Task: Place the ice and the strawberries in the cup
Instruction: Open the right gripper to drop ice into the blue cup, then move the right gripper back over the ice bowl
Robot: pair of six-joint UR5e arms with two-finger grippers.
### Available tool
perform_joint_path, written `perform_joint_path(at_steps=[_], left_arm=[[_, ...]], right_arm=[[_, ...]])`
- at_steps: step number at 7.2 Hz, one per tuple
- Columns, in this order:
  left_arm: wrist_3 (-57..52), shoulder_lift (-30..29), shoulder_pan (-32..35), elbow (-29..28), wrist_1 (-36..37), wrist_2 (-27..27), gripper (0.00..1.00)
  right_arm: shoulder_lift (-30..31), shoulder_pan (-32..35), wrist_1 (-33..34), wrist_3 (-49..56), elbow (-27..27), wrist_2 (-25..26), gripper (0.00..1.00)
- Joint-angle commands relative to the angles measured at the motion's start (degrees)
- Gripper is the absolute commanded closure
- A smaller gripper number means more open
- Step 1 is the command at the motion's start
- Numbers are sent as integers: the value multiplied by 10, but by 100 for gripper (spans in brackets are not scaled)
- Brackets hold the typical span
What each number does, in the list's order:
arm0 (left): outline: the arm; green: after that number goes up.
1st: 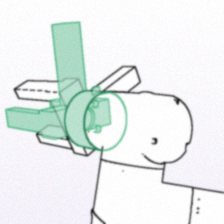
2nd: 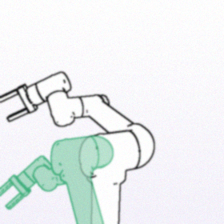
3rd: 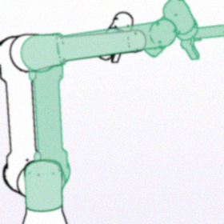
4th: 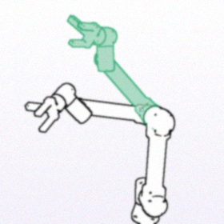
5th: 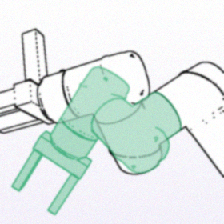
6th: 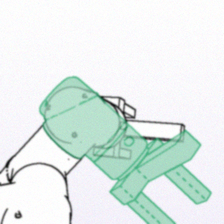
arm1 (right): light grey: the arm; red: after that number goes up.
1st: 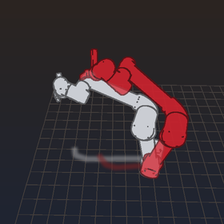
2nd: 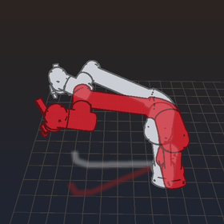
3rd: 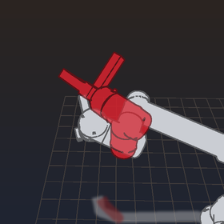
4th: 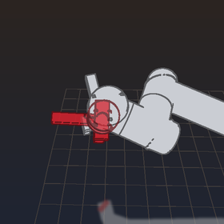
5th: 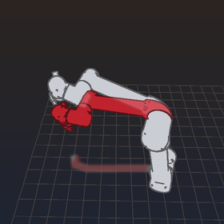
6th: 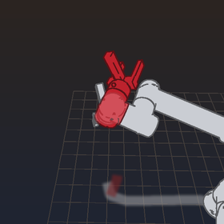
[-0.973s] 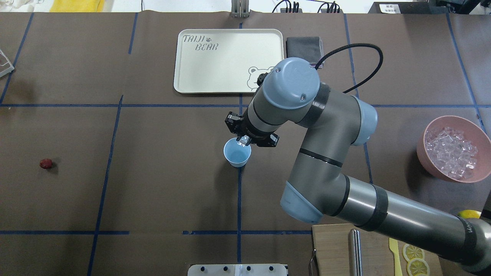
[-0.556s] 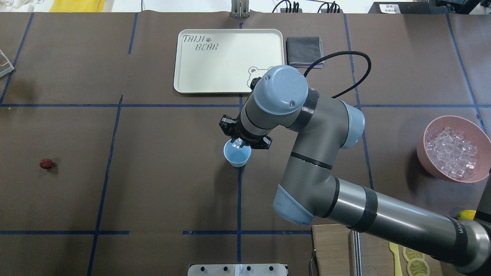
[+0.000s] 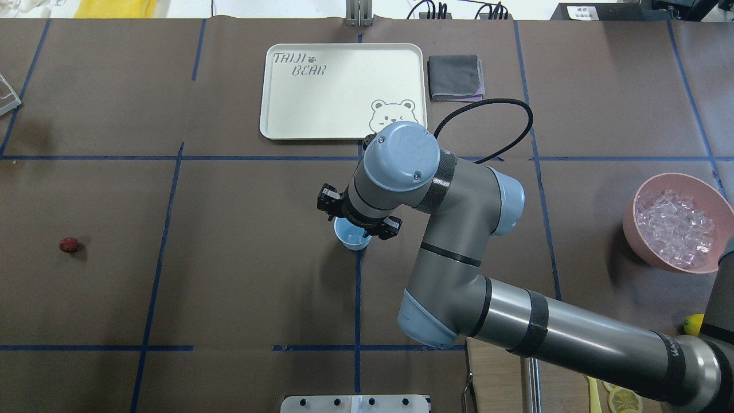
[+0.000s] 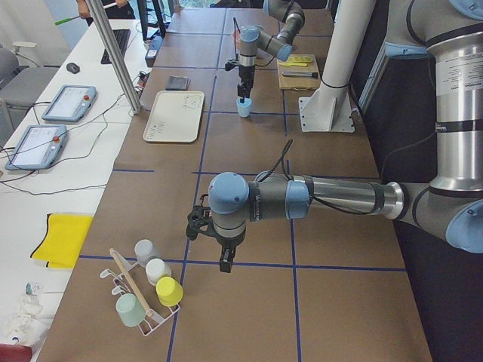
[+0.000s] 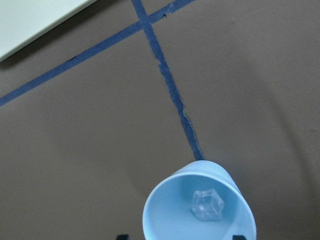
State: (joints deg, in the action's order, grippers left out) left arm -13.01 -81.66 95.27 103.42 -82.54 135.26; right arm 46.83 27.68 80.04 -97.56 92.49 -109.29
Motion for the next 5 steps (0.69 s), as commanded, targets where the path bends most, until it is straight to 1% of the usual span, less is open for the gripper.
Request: perform_joint_path(at_steps=[1, 2, 3, 4, 5], left_arm=[[0, 0, 0, -1, -1, 0, 0], [-1, 0, 0, 0, -1, 0, 0], [-4, 0, 0, 1, -1, 0, 0], [-4, 0, 0, 1, -1, 0, 0], [-4, 0, 0, 1, -1, 0, 0]], right_arm=[[8, 34, 5, 4, 20, -14, 25], [66, 68, 5, 4, 77, -42, 25], [138, 116, 4, 13, 144, -76, 26], [190, 160, 5, 51, 186, -108, 26], [240, 198, 3, 95, 196, -131, 28]])
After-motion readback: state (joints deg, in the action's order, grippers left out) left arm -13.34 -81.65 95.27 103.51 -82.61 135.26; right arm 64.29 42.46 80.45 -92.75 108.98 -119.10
